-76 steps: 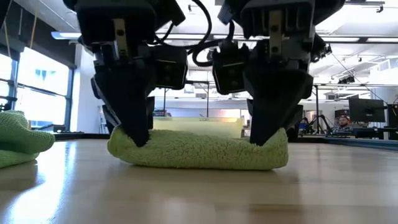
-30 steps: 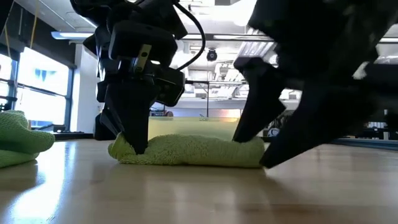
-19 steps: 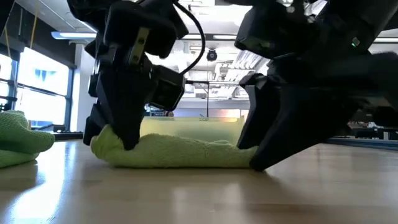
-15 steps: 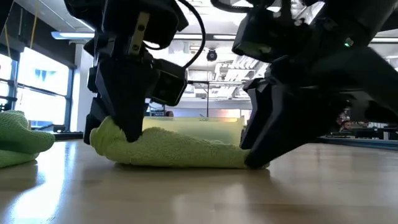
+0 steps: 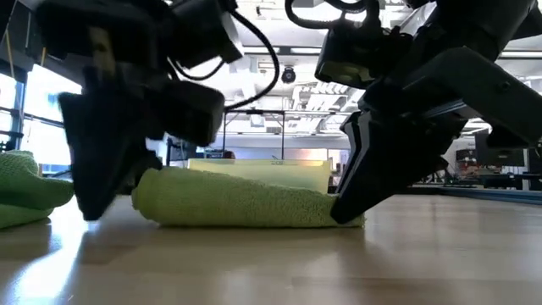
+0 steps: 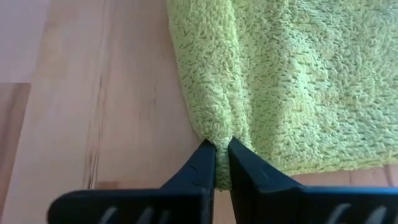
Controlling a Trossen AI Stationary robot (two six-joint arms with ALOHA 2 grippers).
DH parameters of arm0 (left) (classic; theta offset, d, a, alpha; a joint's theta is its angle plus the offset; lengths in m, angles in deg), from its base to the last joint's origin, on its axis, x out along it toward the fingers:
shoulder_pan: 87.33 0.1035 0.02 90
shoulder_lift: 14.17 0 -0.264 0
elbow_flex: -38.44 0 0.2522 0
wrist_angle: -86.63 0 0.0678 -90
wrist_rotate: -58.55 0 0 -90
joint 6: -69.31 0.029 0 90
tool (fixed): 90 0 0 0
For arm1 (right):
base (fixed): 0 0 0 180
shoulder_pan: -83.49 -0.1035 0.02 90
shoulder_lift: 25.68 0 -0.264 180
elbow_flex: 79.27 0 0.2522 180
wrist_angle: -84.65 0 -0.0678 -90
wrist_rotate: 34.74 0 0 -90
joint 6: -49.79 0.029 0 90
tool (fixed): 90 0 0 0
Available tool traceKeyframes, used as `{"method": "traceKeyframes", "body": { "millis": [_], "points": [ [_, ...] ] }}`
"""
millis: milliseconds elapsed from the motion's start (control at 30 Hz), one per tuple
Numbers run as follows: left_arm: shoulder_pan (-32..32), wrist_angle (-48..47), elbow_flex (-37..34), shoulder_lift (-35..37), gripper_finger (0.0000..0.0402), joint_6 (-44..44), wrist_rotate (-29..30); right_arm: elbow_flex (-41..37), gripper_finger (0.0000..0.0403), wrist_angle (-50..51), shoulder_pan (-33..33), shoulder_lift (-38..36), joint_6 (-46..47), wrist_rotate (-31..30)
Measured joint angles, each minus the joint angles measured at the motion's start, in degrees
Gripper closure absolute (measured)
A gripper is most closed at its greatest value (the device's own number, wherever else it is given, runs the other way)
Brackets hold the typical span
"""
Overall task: Roll microfiber towels into tight, uniform cylinder then place into a basket
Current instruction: Roll the light green microfiber towel
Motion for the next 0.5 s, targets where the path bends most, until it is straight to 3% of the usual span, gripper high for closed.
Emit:
{"method": "traceKeyframes", "body": {
  "millis": [133,267,500],
  "points": [
    [-0.35,-4.53,-0.11,2.85,0.0354,3.52,2.17,-0.04,0.0394,0.14,0.05,0.00,1.36,1.77],
    [-2.61,-7.93,-0.08,9.34,0.0365,7.04,10.70,-0.09,0.0394,0.11,0.00,0.02,3.24,3.25],
    [-10.30,-9.41,0.05,24.06,0.0393,13.86,40.73,-0.15,0.0395,-0.43,1.37,0.02,5.81,7.58]
  ]
}}
